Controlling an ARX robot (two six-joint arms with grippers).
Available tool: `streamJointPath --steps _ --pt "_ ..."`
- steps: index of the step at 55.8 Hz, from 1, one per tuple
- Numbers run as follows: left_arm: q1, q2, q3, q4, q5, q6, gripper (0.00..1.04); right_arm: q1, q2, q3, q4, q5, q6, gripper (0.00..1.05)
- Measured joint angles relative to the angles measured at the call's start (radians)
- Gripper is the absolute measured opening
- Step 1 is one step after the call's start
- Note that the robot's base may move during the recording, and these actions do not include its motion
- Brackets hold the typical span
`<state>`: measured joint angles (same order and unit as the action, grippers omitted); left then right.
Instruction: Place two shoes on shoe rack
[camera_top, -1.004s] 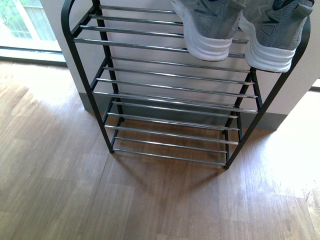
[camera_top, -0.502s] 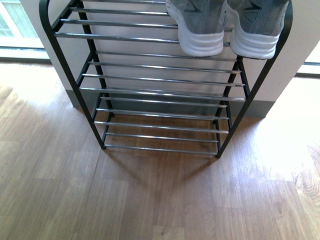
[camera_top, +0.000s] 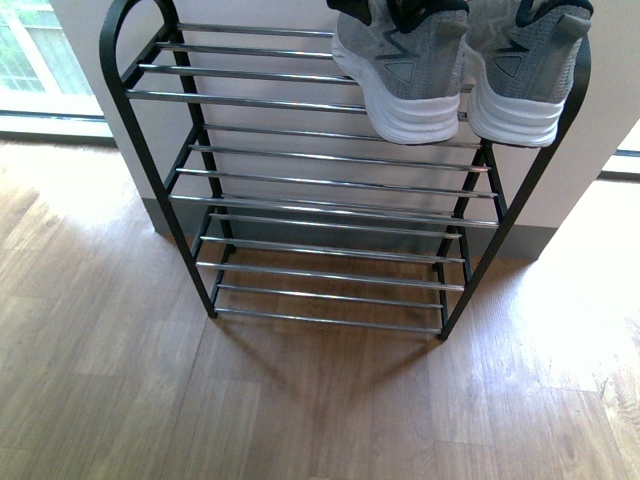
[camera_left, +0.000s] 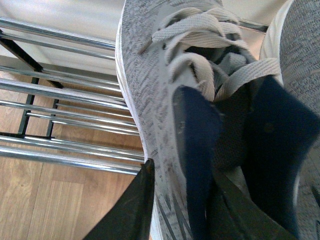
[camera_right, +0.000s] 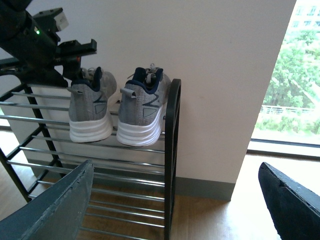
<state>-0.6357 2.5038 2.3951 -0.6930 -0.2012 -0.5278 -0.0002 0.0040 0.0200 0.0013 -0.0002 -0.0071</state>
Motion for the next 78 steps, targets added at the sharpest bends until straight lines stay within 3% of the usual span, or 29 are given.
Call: streamJointPath --steps 12,20,37,42,50,52,57,62,72,78 --pt "0.004 -0.166 -0.153 0.081 0.046 0.039 0.76 0.000 0.000 0.000 0.000 0.000 0.000 0.96" --pt "0.043 -0.318 -0.328 0.158 0.013 0.111 0.97 0.000 0.000 0.000 0.000 0.000 0.000 0.96" --pt "0.251 -0.697 -0.772 0.293 -0.114 0.232 0.95 0.000 0.000 0.000 0.000 0.000 0.000 0.96" --pt "0.320 -0.914 -0.979 0.372 -0.169 0.317 0.95 0.000 0.000 0.000 0.000 0.000 0.000 0.96" --pt "0.370 -1.183 -1.188 0.435 -0.239 0.410 0.95 0.000 0.000 0.000 0.000 0.000 0.000 0.96" --pt "0.380 -1.231 -1.225 0.481 -0.211 0.436 0.93 0.000 0.000 0.000 0.000 0.000 0.000 0.96" --pt "0.419 -1.349 -1.407 0.817 -0.040 0.482 0.77 0.000 0.000 0.000 0.000 0.000 0.000 0.96" --pt "0.441 -1.413 -1.574 1.001 0.012 0.500 0.63 0.000 0.000 0.000 0.000 0.000 0.000 0.96" --pt "0.480 -1.487 -1.815 1.120 0.052 0.512 0.36 0.000 0.000 0.000 0.000 0.000 0.000 0.96" --pt "0.510 -1.563 -1.936 1.171 0.076 0.514 0.14 0.000 0.000 0.000 0.000 0.000 0.000 0.96"
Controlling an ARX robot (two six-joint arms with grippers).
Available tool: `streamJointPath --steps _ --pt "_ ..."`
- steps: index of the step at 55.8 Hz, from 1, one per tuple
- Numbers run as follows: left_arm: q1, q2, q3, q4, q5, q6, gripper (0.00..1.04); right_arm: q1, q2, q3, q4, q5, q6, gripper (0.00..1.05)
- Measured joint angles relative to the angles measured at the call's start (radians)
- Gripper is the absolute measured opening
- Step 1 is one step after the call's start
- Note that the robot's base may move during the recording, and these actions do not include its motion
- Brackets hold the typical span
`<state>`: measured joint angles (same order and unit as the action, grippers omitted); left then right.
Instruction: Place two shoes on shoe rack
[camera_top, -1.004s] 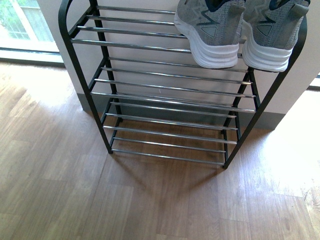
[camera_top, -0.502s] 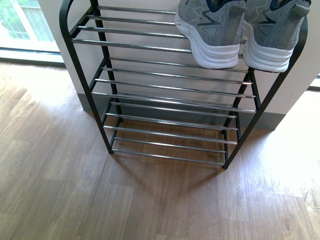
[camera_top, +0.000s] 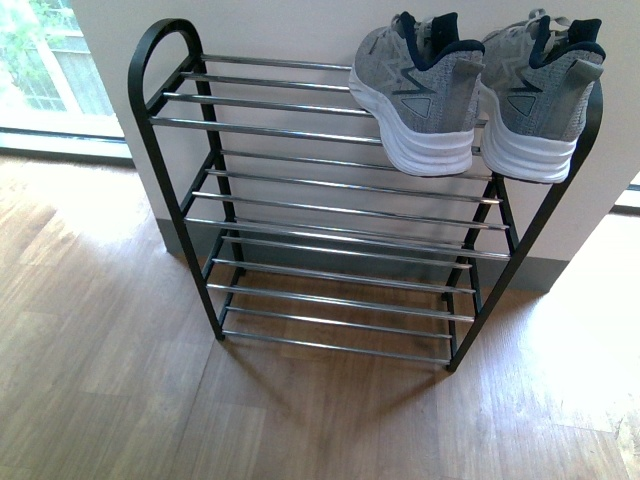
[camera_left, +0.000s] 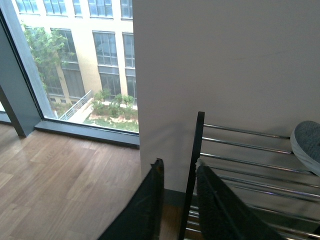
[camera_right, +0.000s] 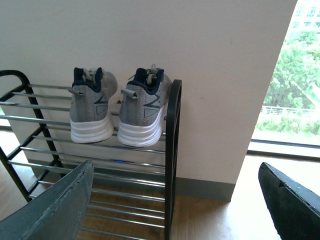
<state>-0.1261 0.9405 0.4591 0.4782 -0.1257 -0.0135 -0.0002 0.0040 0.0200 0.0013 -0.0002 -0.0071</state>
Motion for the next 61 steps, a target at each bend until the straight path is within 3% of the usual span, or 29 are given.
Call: streamJointPath --steps 4,14,18,22,61 --pt "0.018 -0.055 -0.079 0.028 0.022 0.004 0.01 0.000 0.000 0.000 0.000 0.000 0.000 0.96" --pt "0.043 -0.130 -0.184 0.047 0.046 0.004 0.01 0.000 0.000 0.000 0.000 0.000 0.000 0.96" --pt "0.089 -0.165 -0.220 0.047 0.112 0.005 0.01 0.000 0.000 0.000 0.000 0.000 0.000 0.96" --pt "0.121 -0.212 -0.264 0.047 0.119 0.006 0.01 0.000 0.000 0.000 0.000 0.000 0.000 0.96" --pt "0.122 -0.538 -0.415 -0.120 0.124 0.005 0.01 0.000 0.000 0.000 0.000 0.000 0.000 0.96"
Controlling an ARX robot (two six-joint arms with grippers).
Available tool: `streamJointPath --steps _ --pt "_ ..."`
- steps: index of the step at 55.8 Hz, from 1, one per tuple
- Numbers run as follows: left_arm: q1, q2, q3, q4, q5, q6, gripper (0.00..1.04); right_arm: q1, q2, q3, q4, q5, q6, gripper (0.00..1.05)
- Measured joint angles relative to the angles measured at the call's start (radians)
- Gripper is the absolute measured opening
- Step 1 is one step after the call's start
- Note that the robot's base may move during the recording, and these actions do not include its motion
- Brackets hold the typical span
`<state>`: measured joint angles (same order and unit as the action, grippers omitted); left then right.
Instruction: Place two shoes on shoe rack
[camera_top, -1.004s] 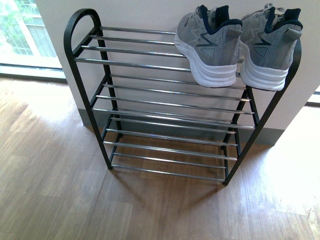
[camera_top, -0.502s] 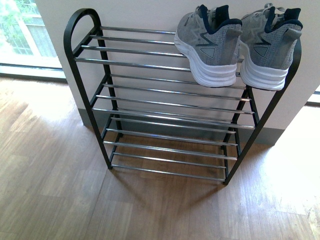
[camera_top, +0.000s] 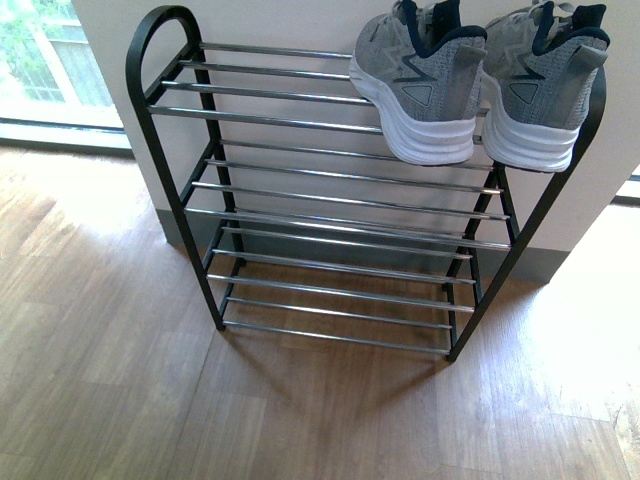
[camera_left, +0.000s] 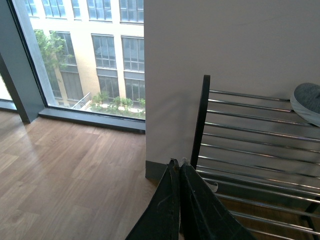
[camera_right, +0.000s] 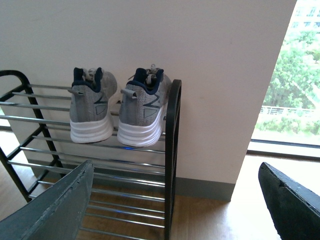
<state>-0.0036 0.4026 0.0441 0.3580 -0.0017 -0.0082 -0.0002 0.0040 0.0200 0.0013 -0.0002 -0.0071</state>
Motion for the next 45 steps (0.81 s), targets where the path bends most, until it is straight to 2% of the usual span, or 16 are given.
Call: streamJointPath --steps 5,40,45 --pt "0.000 -0.022 -0.030 0.016 0.000 0.001 0.01 0.000 0.000 0.000 0.000 0.000 0.000 0.96" --pt "0.000 -0.224 -0.030 -0.179 0.002 0.001 0.01 0.000 0.000 0.000 0.000 0.000 0.000 0.96" --pt "0.000 -0.325 -0.030 -0.314 0.002 0.000 0.01 0.000 0.000 0.000 0.000 0.000 0.000 0.96"
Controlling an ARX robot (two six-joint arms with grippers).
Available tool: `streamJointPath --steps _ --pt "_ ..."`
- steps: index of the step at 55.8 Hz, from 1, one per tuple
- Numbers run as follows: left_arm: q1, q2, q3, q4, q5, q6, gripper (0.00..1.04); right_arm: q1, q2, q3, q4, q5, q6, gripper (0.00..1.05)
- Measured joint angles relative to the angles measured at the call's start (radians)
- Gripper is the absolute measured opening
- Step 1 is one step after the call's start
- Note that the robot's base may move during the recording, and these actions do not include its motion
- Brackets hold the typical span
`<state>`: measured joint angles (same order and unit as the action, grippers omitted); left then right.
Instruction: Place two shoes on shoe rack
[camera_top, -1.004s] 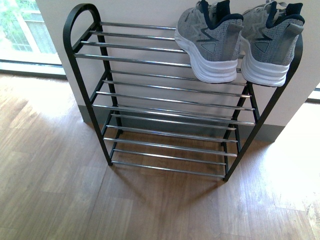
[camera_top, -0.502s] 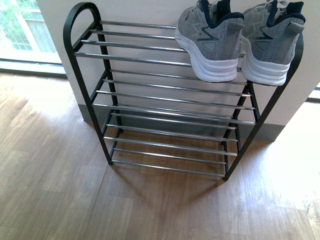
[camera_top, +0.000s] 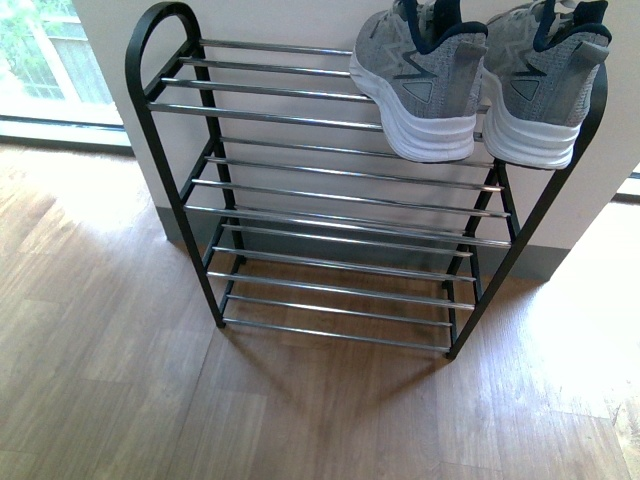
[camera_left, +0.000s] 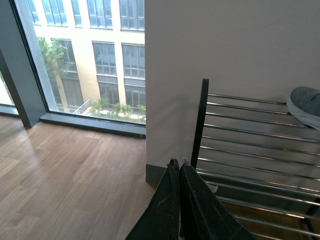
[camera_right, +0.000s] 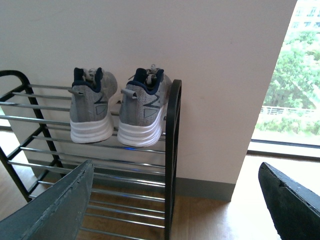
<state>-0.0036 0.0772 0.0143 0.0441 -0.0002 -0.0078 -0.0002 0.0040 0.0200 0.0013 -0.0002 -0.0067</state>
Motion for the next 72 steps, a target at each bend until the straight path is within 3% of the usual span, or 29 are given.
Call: streamJointPath --steps 16,26,42,72 --pt "0.001 -0.061 0.000 -0.044 0.000 0.000 0.01 0.000 0.000 0.000 0.000 0.000 0.000 0.96" --pt "0.001 -0.061 0.000 -0.045 -0.003 0.000 0.46 0.000 0.000 0.000 0.000 -0.001 0.000 0.96" --pt "0.001 -0.061 0.000 -0.044 0.002 0.002 0.97 0.000 0.000 0.000 0.000 0.004 0.000 0.96" --pt "0.001 -0.061 0.000 -0.045 0.000 0.003 0.95 0.000 0.000 0.000 0.000 0.000 0.003 0.96"
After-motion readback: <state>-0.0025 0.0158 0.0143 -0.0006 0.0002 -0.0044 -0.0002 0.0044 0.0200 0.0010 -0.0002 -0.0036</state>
